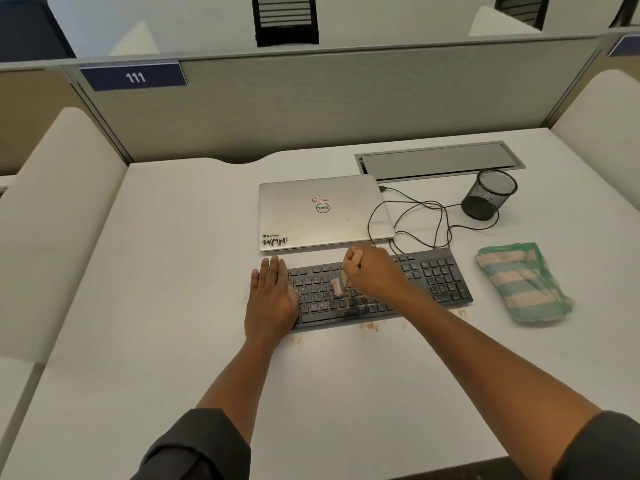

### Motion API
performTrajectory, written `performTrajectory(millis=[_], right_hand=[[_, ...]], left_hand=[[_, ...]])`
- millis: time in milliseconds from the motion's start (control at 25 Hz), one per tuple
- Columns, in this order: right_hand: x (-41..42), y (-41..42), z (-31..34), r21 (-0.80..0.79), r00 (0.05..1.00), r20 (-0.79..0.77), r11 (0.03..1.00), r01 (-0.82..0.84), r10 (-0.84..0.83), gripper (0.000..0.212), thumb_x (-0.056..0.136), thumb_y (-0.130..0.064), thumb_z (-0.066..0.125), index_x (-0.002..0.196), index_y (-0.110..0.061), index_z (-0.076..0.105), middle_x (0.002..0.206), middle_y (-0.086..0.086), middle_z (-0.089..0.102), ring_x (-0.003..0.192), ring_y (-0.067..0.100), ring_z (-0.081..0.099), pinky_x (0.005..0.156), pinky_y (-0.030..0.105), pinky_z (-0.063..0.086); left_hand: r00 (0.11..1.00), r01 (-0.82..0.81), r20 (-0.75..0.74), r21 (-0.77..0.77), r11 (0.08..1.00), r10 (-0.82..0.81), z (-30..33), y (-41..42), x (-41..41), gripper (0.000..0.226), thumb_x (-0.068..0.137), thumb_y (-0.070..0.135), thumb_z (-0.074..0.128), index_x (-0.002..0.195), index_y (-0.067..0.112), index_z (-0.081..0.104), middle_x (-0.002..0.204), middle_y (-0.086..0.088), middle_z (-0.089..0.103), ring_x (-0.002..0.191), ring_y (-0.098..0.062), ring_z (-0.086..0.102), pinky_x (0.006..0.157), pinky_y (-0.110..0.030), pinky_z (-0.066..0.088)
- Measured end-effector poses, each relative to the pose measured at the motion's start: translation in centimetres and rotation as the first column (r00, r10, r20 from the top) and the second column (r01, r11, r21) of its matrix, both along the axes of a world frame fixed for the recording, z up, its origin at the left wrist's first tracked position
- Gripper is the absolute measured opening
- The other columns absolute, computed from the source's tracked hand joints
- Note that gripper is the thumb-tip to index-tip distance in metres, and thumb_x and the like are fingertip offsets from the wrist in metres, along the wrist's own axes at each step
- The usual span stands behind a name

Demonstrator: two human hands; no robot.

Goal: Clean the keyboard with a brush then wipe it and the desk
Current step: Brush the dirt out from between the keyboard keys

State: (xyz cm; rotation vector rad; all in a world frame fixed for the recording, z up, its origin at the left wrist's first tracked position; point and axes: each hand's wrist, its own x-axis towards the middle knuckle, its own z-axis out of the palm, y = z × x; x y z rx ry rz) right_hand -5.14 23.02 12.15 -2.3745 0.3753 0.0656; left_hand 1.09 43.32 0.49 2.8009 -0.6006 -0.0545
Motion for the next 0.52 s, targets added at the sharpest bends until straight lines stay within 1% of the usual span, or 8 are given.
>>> performTrajectory(millis=[80,160,280,360,440,520], right_hand=[[-0.2,0.2,-0.2,-0.02,0.997,-0.068,0.999,-0.049,0.048,0.017,0.097,-0.02,0.049,0.09,-0.01,0.061,0.081,0.006,0.068,0.075,0.022,0.065,0.065,0.035,0.052],[-0.1,-0.1,0.2,0.006,0.992,-0.102,0.997,-0.071,0.071,0.017,0.096,-0.018,0.049,0.09,-0.009,0.063,0.079,0.007,0.069,0.071,0.022,0.066,0.066,0.035,0.054],[0.5,-0.4,0.9,0.059,1.0,0.002,0.998,-0.006,0.005,0.017,0.097,-0.021,0.049,0.087,-0.014,0.061,0.077,0.005,0.07,0.073,0.023,0.068,0.066,0.037,0.055],[0.6,-0.2,0.8,0.031,1.0,0.011,1.0,0.001,-0.001,0.016,0.096,-0.021,0.049,0.087,-0.015,0.06,0.078,0.005,0.069,0.076,0.024,0.068,0.066,0.036,0.054],[0.5,0.2,0.4,-0.038,0.997,-0.063,0.998,-0.048,0.045,0.019,0.096,-0.02,0.047,0.087,-0.011,0.062,0.079,0.006,0.069,0.077,0.024,0.068,0.065,0.035,0.053],[0.5,0.0,0.6,-0.056,0.985,-0.148,0.994,-0.093,0.084,0.022,0.095,-0.019,0.047,0.087,-0.008,0.064,0.076,0.009,0.071,0.071,0.026,0.07,0.065,0.036,0.056]], left_hand=[[1.0,-0.003,-0.004,-0.003,1.0,0.003,0.1,0.0,0.0,0.08,0.088,0.036,0.008,0.159,0.003,0.022,0.168,-0.014,0.018,0.157,-0.027,0.008,0.128,-0.041,-0.001],[1.0,-0.009,-0.011,-0.007,1.0,0.009,0.2,0.0,-0.1,0.076,0.091,0.034,0.013,0.16,0.003,0.021,0.168,-0.013,0.016,0.157,-0.026,0.006,0.128,-0.04,-0.002],[1.0,-0.01,-0.026,-0.001,1.0,0.01,0.3,-0.1,-0.1,0.073,0.092,0.032,0.019,0.16,0.003,0.019,0.168,-0.013,0.015,0.157,-0.026,0.005,0.128,-0.04,-0.002],[1.0,-0.008,-0.028,0.003,1.0,0.008,0.4,-0.1,-0.1,0.073,0.092,0.031,0.019,0.16,0.003,0.02,0.168,-0.014,0.016,0.157,-0.027,0.006,0.128,-0.041,-0.001],[0.999,-0.008,-0.035,0.0,1.0,0.008,0.4,0.0,-0.1,0.073,0.092,0.031,0.019,0.159,0.003,0.021,0.168,-0.014,0.016,0.157,-0.027,0.006,0.128,-0.041,-0.001],[1.0,-0.01,-0.029,-0.011,1.0,0.01,0.4,-0.1,-0.1,0.074,0.091,0.032,0.018,0.159,0.003,0.022,0.168,-0.014,0.017,0.157,-0.027,0.007,0.128,-0.041,-0.001]])
